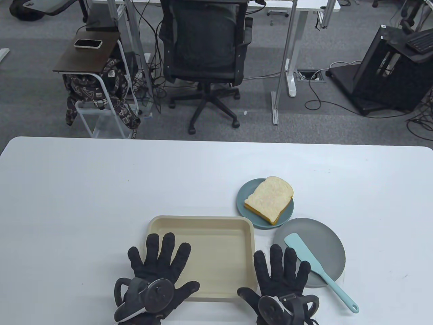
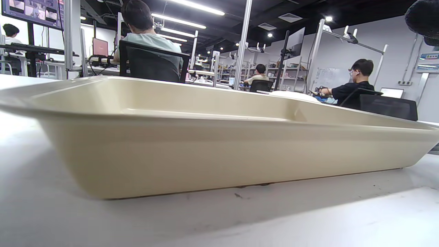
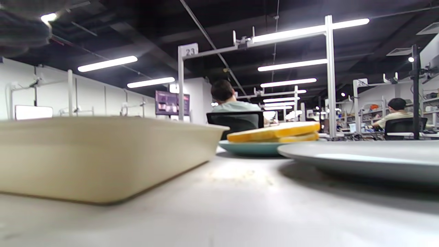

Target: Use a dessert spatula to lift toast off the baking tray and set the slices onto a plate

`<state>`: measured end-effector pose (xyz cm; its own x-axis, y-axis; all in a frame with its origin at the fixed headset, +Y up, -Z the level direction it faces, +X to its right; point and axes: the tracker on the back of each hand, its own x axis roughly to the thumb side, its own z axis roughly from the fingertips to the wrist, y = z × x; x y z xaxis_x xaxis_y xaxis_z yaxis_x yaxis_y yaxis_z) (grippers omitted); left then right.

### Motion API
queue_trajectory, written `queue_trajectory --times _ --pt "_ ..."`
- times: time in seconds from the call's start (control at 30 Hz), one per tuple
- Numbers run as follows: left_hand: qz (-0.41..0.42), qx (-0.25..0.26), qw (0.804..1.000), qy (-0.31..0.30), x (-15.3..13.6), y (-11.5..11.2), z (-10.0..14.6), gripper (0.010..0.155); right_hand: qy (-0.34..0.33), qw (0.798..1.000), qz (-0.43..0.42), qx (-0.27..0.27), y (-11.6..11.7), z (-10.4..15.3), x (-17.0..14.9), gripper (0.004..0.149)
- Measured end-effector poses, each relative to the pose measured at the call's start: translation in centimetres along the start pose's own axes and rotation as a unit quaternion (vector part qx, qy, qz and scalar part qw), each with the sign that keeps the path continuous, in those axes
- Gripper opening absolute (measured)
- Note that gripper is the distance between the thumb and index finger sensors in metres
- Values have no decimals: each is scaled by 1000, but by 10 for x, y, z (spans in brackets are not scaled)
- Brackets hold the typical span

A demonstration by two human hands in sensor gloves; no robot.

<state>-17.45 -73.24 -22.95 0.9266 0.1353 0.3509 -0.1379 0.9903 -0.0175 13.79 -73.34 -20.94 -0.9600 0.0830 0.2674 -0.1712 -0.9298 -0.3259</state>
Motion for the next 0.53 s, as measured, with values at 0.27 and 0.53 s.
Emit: queue_trajectory --times 0.27,0.53 --pt "11 -14 1000 8 -4 0 -2 90 11 1000 2 21 3 -3 -2 92" --pt "82 -60 988 113 -52 0 -1 86 42 997 13 60 13 -2 -14 92"
